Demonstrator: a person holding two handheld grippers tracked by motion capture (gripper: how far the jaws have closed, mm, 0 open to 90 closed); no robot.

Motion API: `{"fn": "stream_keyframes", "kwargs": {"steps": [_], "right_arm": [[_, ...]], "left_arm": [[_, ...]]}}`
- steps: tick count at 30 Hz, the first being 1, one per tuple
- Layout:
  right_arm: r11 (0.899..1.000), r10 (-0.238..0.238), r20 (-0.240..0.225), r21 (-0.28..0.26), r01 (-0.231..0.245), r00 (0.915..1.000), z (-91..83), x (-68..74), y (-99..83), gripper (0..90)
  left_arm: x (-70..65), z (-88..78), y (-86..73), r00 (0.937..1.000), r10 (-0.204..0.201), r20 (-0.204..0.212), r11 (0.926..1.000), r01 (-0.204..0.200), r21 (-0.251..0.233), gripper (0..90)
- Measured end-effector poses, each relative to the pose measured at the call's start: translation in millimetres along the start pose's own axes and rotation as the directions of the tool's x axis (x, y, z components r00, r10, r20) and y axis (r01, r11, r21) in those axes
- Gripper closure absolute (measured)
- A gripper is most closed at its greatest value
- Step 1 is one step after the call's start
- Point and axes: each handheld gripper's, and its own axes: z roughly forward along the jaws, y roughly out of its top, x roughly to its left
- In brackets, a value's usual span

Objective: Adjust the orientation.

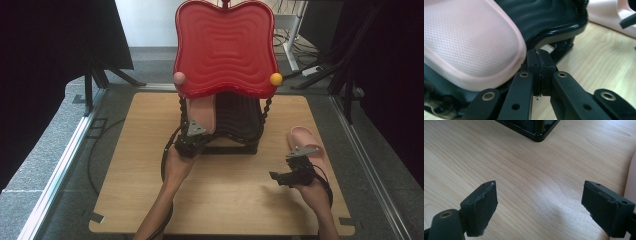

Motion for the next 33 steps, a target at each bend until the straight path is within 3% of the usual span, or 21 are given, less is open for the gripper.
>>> {"fn": "stream_keyframes", "kwargs": {"steps": [13, 23, 27, 29, 33], "right_arm": [[1.0, -0.012, -0.004, -0.022, 0.012, 0.9999, -1.2, 3.1, 1.8, 13.7], [0.999, -0.013, -0.004, -0.036, 0.013, 0.9999, -2.8, 4.5, 2.8, 13.7], [1.0, -0.015, -0.009, -0.027, 0.015, 0.9999, -1.3, 4.7, 2.7, 13.7], [1.0, -0.008, -0.011, -0.021, 0.008, 0.9999, -0.4, 4.9, 2.4, 13.7], [1.0, 0.012, -0.012, -0.012, -0.012, 0.9999, -0.9, 2.8, 1.2, 13.8]], "left_arm": [[-4.3, -21.7, -22.6, 0.9999, -0.011, 0.001, 0.9997, 0.011, 0.024, 77.5], [-3.1, -34.6, -47.8, 0.9985, -0.05, -0.024, 0.9963, 0.051, 0.07, 48.2], [-1.2, -37.2, -59.9, 0.9962, -0.085, -0.02, 0.9909, 0.086, 0.104, 36.6], [-0.5, -37.0, -64.5, 0.9939, -0.106, -0.031, 0.9867, 0.109, 0.121, 26.0], [0.8, -36.9, -70.5, 0.9915, -0.122, -0.046, 0.9816, 0.127, 0.143, 13.1]]}}
